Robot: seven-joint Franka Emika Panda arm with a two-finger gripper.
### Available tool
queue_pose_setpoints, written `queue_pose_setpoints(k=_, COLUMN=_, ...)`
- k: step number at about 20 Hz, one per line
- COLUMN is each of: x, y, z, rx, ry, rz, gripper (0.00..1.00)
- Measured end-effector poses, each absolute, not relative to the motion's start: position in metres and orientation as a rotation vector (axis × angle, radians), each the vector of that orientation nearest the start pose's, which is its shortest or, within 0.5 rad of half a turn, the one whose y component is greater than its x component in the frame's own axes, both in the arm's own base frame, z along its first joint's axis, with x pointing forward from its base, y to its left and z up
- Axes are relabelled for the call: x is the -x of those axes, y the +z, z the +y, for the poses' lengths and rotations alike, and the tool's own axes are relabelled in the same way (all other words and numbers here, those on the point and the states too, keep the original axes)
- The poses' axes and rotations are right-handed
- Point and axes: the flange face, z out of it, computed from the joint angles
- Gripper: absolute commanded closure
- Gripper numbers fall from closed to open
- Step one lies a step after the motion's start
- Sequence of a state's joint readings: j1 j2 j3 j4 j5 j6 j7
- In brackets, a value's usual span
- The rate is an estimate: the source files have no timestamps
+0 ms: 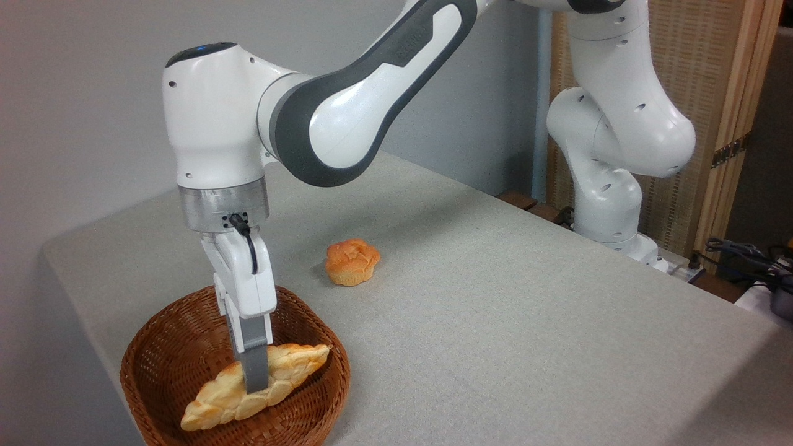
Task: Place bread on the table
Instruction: 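Lift the braided loaf up out of the basket, then carry the loaf beside the orange bun and lower it to the table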
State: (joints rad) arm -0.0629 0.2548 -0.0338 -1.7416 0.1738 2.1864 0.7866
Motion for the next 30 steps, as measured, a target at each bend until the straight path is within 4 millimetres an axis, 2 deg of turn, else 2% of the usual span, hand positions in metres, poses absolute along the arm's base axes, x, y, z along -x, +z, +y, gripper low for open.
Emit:
queue_pose_setpoints(k=3, x=-0.647, y=0.448, z=-0.057, rx=2.597, ry=-0.197, rz=1.37, gripper=0.98)
queue_pose_setpoints(k=6, x=-0.647, y=0.456, z=-0.057, rx=2.613, ry=-0.222, rz=1.359, gripper=0.99)
queue_pose_setpoints(k=9, x=-0.644, y=0.479, z=-0.056, rx=2.692, ry=-0.319, rz=1.312, gripper=0.98)
queue_pose_setpoints(k=12, x=-0.633, y=0.512, z=-0.046, rx=2.801, ry=-0.411, rz=1.242, gripper=0.98)
queue_pose_setpoints(k=14, x=-0.616, y=0.533, z=-0.04, rx=2.886, ry=-0.378, rz=1.224, gripper=0.97)
queue_pose_setpoints(k=16, x=-0.592, y=0.551, z=-0.037, rx=2.954, ry=-0.273, rz=1.24, gripper=0.94)
queue_pose_setpoints(k=18, x=-0.563, y=0.57, z=-0.037, rx=3.012, ry=-0.152, rz=1.27, gripper=0.93)
queue_pose_setpoints(k=20, x=-0.532, y=0.578, z=-0.032, rx=3.093, ry=-0.066, rz=1.276, gripper=0.89)
queue_pose_setpoints(k=21, x=-0.522, y=0.576, z=-0.03, rx=3.123, ry=-0.049, rz=1.271, gripper=0.82)
queue_pose_setpoints(k=23, x=-0.504, y=0.556, z=-0.027, rx=3.183, ry=0.006, rz=1.258, gripper=0.76)
queue_pose_setpoints(k=25, x=-0.491, y=0.525, z=-0.026, rx=3.249, ry=0.089, rz=1.243, gripper=0.55)
queue_pose_setpoints(k=26, x=-0.488, y=0.509, z=-0.026, rx=3.267, ry=0.122, rz=1.232, gripper=0.3)
queue_pose_setpoints(k=28, x=-0.485, y=0.483, z=-0.023, rx=3.291, ry=0.155, rz=1.202, gripper=0.16)
queue_pose_setpoints(k=29, x=-0.485, y=0.473, z=-0.019, rx=3.301, ry=0.166, rz=1.183, gripper=0.0)
queue_pose_setpoints(k=30, x=-0.486, y=0.466, z=-0.015, rx=3.31, ry=0.176, rz=1.165, gripper=0.0)
